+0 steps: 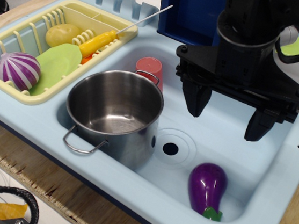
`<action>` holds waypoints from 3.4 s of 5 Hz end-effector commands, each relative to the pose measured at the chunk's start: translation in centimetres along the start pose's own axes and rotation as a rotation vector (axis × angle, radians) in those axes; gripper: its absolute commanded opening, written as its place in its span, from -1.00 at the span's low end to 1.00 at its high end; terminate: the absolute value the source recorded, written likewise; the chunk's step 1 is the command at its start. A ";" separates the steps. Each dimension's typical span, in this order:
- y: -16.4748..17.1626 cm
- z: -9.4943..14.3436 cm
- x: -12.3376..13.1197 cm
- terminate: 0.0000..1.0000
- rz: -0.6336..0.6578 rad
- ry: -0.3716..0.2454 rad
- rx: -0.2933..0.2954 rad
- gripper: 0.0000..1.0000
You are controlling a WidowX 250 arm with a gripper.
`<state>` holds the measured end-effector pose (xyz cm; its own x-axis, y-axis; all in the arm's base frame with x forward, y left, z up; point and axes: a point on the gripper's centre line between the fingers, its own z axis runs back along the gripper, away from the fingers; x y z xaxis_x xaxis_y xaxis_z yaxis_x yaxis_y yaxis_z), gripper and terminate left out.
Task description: Put eggplant into pot or pan
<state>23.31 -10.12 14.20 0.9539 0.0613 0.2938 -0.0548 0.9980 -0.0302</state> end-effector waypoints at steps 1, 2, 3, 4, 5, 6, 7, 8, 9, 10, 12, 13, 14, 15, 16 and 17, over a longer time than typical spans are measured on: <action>0.0 0.0 0.0 -1.00 0.000 0.000 0.000 1.00; -0.2 -0.2 -0.2 -1.00 0.038 0.075 0.007 1.00; -0.3 -1.3 -1.2 -1.00 0.098 0.095 0.004 1.00; -0.2 -2.4 -1.4 -1.00 0.138 0.134 -0.005 1.00; -0.2 -3.5 -1.7 -1.00 0.178 0.169 0.003 1.00; 0.1 -4.2 -2.1 -1.00 0.198 0.210 0.001 1.00; 0.3 -4.7 -3.0 -1.00 0.222 0.221 -0.021 1.00; 0.4 -5.7 -3.7 -1.00 0.235 0.216 -0.049 1.00; 0.3 -6.7 -4.2 -1.00 0.244 0.197 -0.068 1.00; -0.2 -7.9 -4.7 -1.00 0.260 0.158 -0.090 -1.00; -0.5 -6.6 -1.1 -1.00 0.178 0.073 -0.088 -1.00; 0.3 -4.6 2.4 -1.00 0.110 0.008 -0.060 -1.00; 1.5 -2.8 5.0 -1.00 0.050 -0.012 -0.031 -1.00; 3.6 0.4 5.1 -1.00 0.077 -0.028 0.050 -1.00; 6.2 3.2 4.0 -1.00 0.129 -0.028 0.129 -1.00; 8.1 5.0 3.0 -1.00 0.162 -0.030 0.184 -1.00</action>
<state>23.20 -1.15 18.68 0.9266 0.2406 0.2890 -0.2826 0.9526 0.1130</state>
